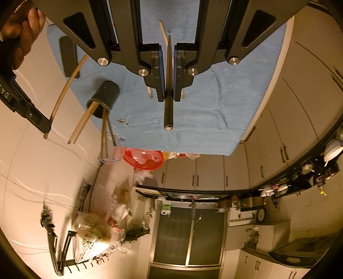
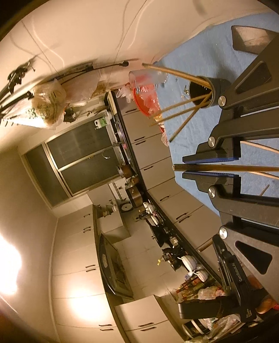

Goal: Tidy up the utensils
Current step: 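Lift the held chopsticks and carry them over the black holder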

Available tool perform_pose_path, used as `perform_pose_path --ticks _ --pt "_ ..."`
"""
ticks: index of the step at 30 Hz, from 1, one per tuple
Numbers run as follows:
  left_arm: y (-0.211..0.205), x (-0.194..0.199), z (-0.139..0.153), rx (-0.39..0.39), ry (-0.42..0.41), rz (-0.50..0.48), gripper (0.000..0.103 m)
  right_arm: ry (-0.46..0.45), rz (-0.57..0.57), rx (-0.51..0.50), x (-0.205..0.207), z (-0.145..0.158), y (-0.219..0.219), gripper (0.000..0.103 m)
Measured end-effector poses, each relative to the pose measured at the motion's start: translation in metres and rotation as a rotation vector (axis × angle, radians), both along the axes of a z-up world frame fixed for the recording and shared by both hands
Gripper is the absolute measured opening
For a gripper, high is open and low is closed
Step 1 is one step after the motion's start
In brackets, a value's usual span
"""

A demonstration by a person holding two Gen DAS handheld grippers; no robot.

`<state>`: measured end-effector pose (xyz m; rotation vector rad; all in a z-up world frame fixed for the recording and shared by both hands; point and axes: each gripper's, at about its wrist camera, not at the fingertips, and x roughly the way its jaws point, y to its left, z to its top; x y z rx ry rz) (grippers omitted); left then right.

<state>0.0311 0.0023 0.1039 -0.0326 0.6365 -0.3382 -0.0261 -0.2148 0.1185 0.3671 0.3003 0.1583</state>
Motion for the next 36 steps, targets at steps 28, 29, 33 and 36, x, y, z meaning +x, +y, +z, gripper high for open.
perform_pose_path --ticks 28,29,33,36 --pt "-0.153 0.084 0.093 -0.104 -0.055 -0.201 0.008 -0.106 -0.312 0.031 0.055 0.065 -0.14 0.007" --pt "-0.158 0.087 0.091 -0.104 -0.053 -0.203 0.008 -0.108 -0.32 0.028 0.059 0.065 -0.143 0.007" --pt "-0.175 0.103 0.073 -0.093 -0.031 -0.206 0.008 -0.09 -0.336 0.028 0.082 0.058 -0.154 0.007" --pt "-0.185 0.112 0.054 -0.081 -0.013 -0.211 0.008 -0.061 -0.341 0.013 0.097 0.043 -0.157 0.007"
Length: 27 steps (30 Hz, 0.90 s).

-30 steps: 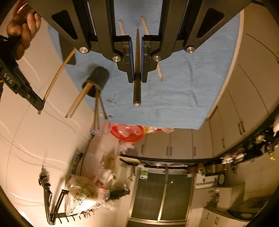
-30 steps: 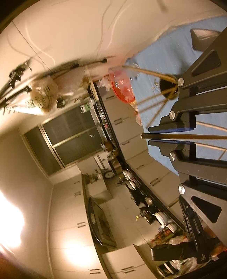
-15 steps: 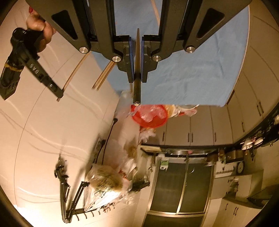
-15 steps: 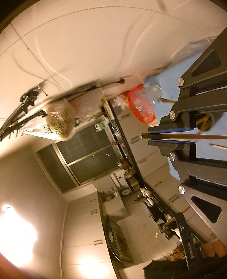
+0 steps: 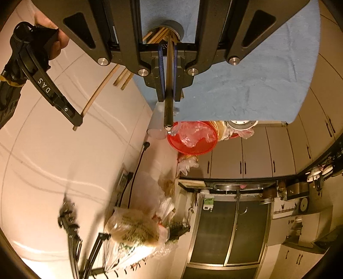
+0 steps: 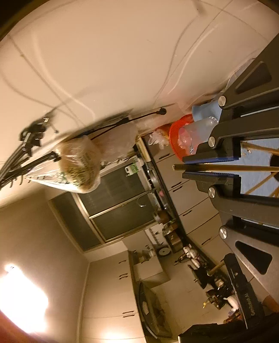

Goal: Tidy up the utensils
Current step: 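Lift the held chopsticks and carry them over the black holder, then lower the chopsticks into the black holder and open both tools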

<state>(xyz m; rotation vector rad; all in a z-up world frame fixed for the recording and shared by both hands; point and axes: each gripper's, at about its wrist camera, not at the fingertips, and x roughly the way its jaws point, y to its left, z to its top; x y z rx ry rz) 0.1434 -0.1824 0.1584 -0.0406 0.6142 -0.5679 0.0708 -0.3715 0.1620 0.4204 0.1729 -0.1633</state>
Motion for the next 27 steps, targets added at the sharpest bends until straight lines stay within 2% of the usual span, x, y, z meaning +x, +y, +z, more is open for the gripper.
perform_pose_path --ticks 8,15,18,21,27 --pt "-0.01 0.008 -0.033 0.032 0.043 -0.029 0.008 0.085 0.017 -0.002 0.021 -0.038 0.001 0.008" --pt "-0.009 0.007 -0.045 0.058 0.072 -0.028 0.008 0.15 0.054 0.035 0.027 -0.056 0.002 0.01" --pt "-0.007 0.006 -0.045 0.06 0.08 -0.03 0.01 0.168 0.057 0.041 0.027 -0.056 0.001 0.012" --pt "-0.001 0.004 -0.043 0.047 0.085 -0.025 0.022 0.157 0.057 0.037 0.02 -0.052 0.002 0.015" --pt "0.026 -0.011 -0.029 0.015 0.05 -0.004 0.023 0.128 0.083 0.029 -0.004 -0.042 0.016 0.015"
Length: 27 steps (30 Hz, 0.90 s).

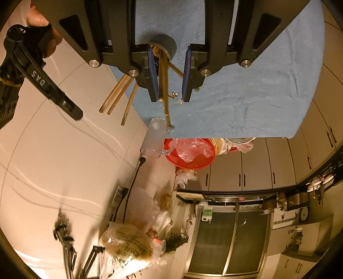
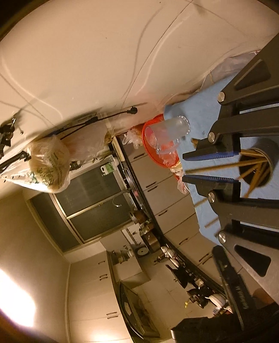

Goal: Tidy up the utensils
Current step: 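Lower the chopsticks into the black holder and open both tools, then grasp a loose chopstick with the left tool while the right tool grasps another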

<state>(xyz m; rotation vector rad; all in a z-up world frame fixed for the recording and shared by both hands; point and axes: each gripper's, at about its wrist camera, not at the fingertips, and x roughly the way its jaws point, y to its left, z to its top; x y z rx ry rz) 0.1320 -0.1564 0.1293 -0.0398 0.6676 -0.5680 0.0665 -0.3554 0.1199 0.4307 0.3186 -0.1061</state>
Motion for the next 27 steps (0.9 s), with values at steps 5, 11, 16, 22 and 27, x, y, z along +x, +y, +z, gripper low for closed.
perform_pose_path --ticks 5,11,16,22,27 --pt "0.035 -0.01 -0.003 -0.008 0.004 0.042 0.023 0.008 0.051 0.011 -0.018 -0.007 0.018 0.022" --pt "0.082 -0.012 -0.04 0.037 0.072 0.114 0.024 0.093 0.13 0.008 -0.025 -0.04 0.049 0.025" --pt "0.119 0.007 -0.092 0.067 0.241 0.185 0.024 0.206 0.199 0.002 -0.013 -0.076 0.077 0.025" --pt "0.131 0.046 -0.149 0.132 0.427 0.237 0.024 0.324 0.253 0.005 0.004 -0.108 0.106 0.025" --pt "0.122 0.076 -0.185 0.172 0.506 0.262 0.024 0.355 0.272 -0.008 0.006 -0.12 0.118 0.025"
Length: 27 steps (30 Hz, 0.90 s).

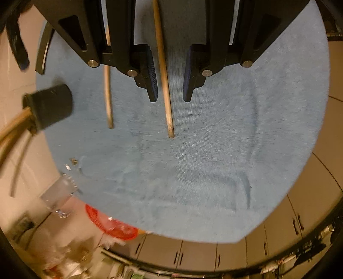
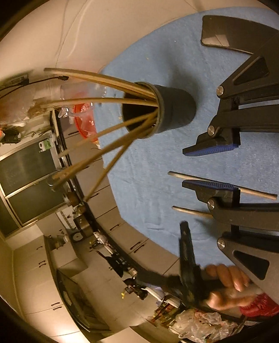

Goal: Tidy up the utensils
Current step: 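Grasp a loose chopstick with the left tool while the right tool grasps another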

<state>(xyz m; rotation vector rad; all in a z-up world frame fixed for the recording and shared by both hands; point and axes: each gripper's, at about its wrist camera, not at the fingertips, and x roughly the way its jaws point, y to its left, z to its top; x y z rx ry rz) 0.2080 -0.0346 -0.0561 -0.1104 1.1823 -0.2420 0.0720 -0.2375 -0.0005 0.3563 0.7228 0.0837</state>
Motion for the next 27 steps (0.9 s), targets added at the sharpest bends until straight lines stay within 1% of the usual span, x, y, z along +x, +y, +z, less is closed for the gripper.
perform_pose_path --ticks 5,6,8,9,10,15,18,21,23,25,27 --pt "-0.017 0.023 -0.02 0.057 0.026 0.004 0.024 0.041 0.009 -0.027 0.005 -0.009 0.008 0.025" --pt "-0.02 0.025 -0.021 0.072 0.015 0.005 0.024 0.048 0.008 -0.029 0.007 -0.01 0.009 0.025" --pt "-0.023 0.024 -0.021 0.11 -0.005 0.011 0.018 0.063 0.016 -0.034 0.012 -0.013 0.012 0.025" --pt "-0.023 0.022 -0.021 0.119 -0.007 0.01 0.013 0.072 0.021 -0.038 0.015 -0.014 0.015 0.025" --pt "-0.02 0.02 -0.021 0.12 -0.005 0.009 0.009 0.084 0.025 -0.045 0.019 -0.015 0.018 0.025" --pt "0.016 -0.003 -0.02 0.097 0.028 0.029 0.009 0.146 0.094 -0.096 0.047 -0.024 0.045 0.025" --pt "0.035 -0.02 -0.021 0.099 0.033 0.043 0.009 0.205 0.126 -0.122 0.075 -0.034 0.061 0.025" --pt "0.046 -0.026 -0.021 0.084 0.038 0.042 0.009 0.274 0.12 -0.137 0.106 -0.049 0.069 0.025" --pt "0.046 -0.025 -0.021 0.075 0.038 0.031 0.01 0.32 0.099 -0.159 0.127 -0.057 0.069 0.025" --pt "0.048 -0.029 -0.02 0.079 0.036 0.021 0.01 0.36 0.091 -0.158 0.145 -0.064 0.068 0.025" --pt "0.046 -0.026 -0.019 0.089 0.031 0.012 0.01 0.398 0.091 -0.183 0.158 -0.071 0.07 0.025"
